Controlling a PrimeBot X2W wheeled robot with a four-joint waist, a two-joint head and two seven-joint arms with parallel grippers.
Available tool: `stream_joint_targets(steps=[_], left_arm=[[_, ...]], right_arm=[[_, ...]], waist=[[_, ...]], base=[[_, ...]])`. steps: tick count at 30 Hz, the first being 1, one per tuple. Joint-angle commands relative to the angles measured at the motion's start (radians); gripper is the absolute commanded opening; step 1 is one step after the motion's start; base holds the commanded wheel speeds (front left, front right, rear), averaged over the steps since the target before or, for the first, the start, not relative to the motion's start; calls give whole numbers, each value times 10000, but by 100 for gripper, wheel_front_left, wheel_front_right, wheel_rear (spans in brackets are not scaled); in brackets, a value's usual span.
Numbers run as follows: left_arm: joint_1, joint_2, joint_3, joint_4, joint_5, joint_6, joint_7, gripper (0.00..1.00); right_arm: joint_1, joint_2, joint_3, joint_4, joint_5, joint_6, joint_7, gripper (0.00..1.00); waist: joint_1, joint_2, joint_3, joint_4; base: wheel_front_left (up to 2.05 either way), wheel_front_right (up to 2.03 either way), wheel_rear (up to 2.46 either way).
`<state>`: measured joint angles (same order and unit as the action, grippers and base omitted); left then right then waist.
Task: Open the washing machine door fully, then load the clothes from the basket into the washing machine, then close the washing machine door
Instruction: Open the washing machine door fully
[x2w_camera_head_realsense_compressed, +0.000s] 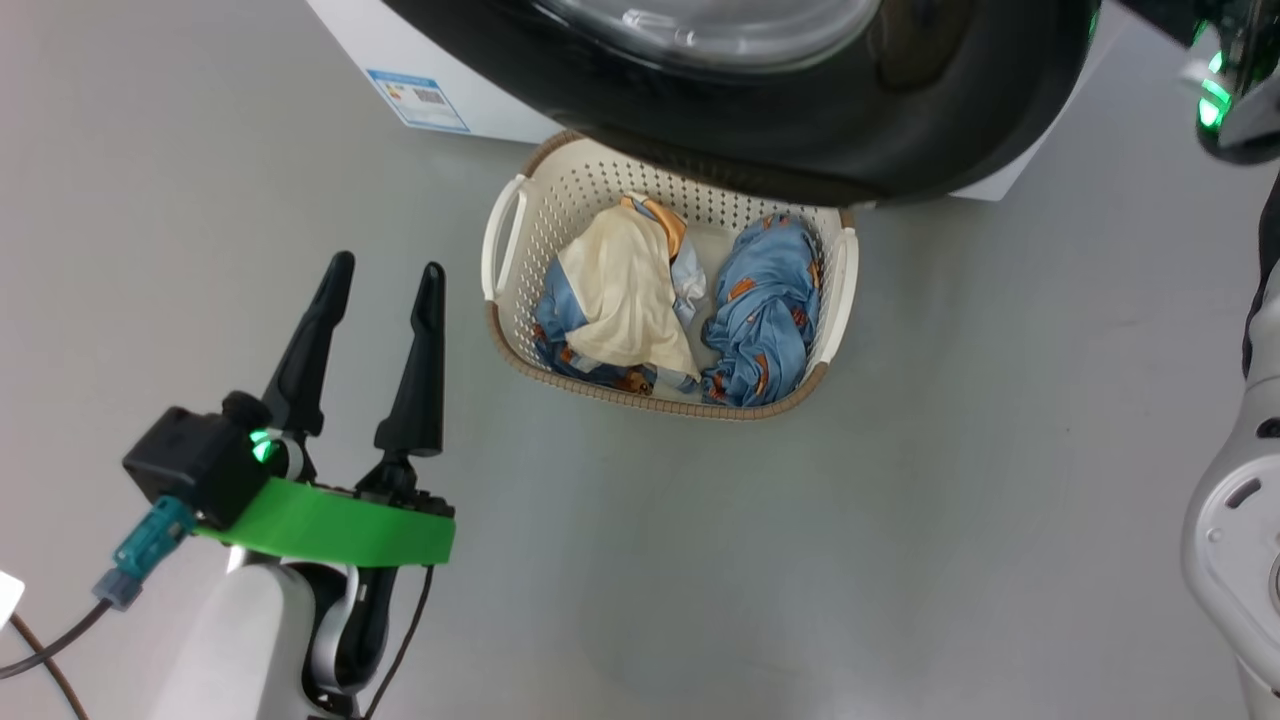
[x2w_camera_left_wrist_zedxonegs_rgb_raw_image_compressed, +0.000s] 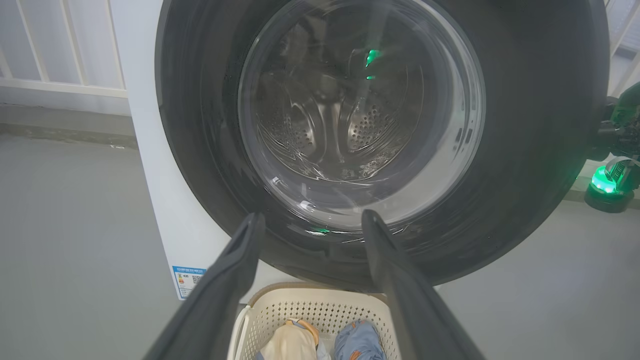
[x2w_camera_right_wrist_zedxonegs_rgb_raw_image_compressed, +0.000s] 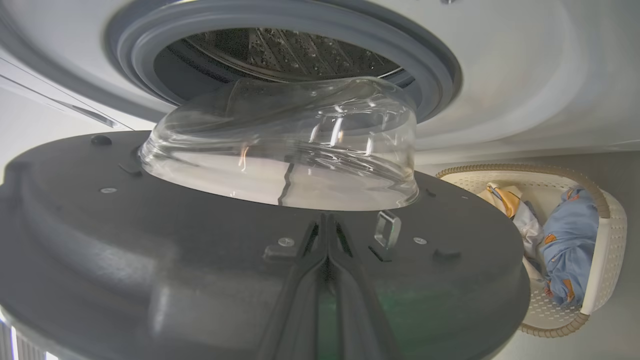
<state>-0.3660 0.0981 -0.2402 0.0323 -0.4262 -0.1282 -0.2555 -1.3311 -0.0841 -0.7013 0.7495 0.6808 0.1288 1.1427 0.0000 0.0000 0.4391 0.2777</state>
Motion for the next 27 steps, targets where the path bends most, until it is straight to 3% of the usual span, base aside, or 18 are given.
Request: stream_joint_targets(steps=[1,8,15,27], left_arm=[[139,352,299,-316,126,-25,-63,100],[408,461,232,-357,85,-25,-63,100],[651,545,50,-384,29,-25,-63,100],[920,599,-126,-424,5,-25,-63,100]], right_arm=[[243,338,62,-330,176,19,780,0],[999,338,399,-385,766,19,2084,0],[2277,338,2153,-669,2377,19,2726,0],[4548,338,5948,-1930,5479,19,1620,0]], waist=[[0,0,-263,27],[0,0,-726,113],[0,0,-1190,270],[0,0,-1557,443]], base=[[0,0,0],[0,0,0],[0,0,0],[0,0,0]])
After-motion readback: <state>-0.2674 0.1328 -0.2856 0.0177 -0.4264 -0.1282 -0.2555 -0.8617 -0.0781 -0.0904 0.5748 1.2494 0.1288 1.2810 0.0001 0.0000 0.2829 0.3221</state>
